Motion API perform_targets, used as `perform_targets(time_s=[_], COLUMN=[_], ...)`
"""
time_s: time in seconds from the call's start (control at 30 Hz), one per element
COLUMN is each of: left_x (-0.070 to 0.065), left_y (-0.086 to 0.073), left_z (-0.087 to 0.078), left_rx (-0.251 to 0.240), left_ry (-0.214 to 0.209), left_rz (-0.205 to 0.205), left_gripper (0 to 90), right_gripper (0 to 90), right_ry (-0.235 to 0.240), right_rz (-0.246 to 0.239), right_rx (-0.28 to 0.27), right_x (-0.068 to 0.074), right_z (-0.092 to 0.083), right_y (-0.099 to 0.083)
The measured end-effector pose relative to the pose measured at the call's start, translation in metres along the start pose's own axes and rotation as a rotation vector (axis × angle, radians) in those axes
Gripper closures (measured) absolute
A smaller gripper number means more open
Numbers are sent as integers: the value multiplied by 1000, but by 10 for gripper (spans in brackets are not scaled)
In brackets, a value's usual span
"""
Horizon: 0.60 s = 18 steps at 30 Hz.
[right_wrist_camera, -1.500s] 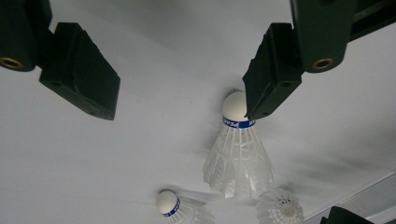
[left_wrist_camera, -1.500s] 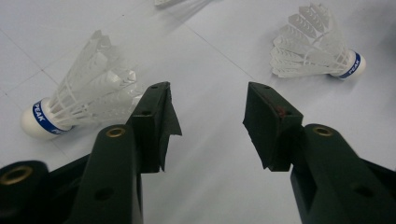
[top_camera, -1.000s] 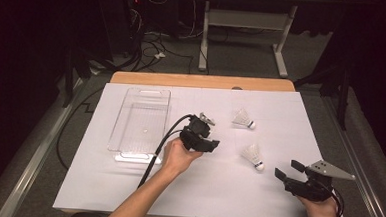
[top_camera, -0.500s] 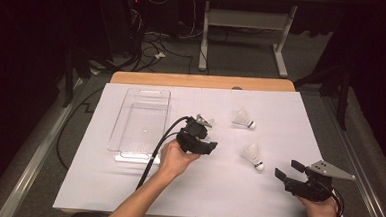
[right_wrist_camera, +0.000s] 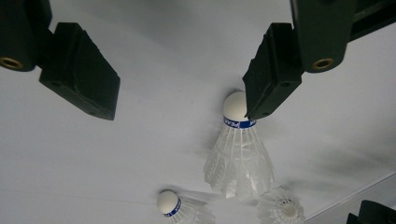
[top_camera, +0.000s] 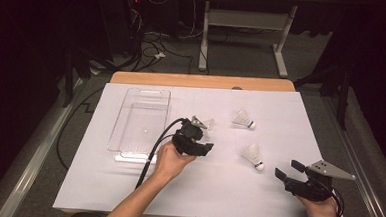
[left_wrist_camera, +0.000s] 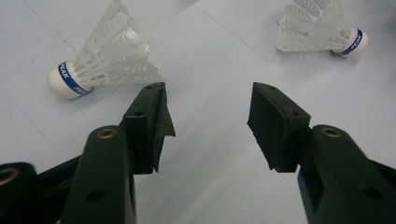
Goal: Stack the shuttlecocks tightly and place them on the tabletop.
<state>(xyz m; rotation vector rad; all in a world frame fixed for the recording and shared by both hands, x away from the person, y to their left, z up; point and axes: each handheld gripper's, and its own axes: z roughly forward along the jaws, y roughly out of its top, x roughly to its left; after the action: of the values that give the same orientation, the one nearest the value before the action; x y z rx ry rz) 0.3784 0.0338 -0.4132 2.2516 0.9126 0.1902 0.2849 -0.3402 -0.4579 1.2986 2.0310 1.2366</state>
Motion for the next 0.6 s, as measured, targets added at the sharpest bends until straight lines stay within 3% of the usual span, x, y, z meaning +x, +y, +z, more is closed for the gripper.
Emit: perform_targets(time_s=[0.6], left_x=[1], left_y=[-9], left_z=[-7], left_rx=[-6], left_ry=[3], left_rz=[-10], left_gripper=[450], right_gripper=[271], right_ry=[0], right_rz=[-1], right_rx=[-2], right_x=[0], right_z=[0], right_y=[0])
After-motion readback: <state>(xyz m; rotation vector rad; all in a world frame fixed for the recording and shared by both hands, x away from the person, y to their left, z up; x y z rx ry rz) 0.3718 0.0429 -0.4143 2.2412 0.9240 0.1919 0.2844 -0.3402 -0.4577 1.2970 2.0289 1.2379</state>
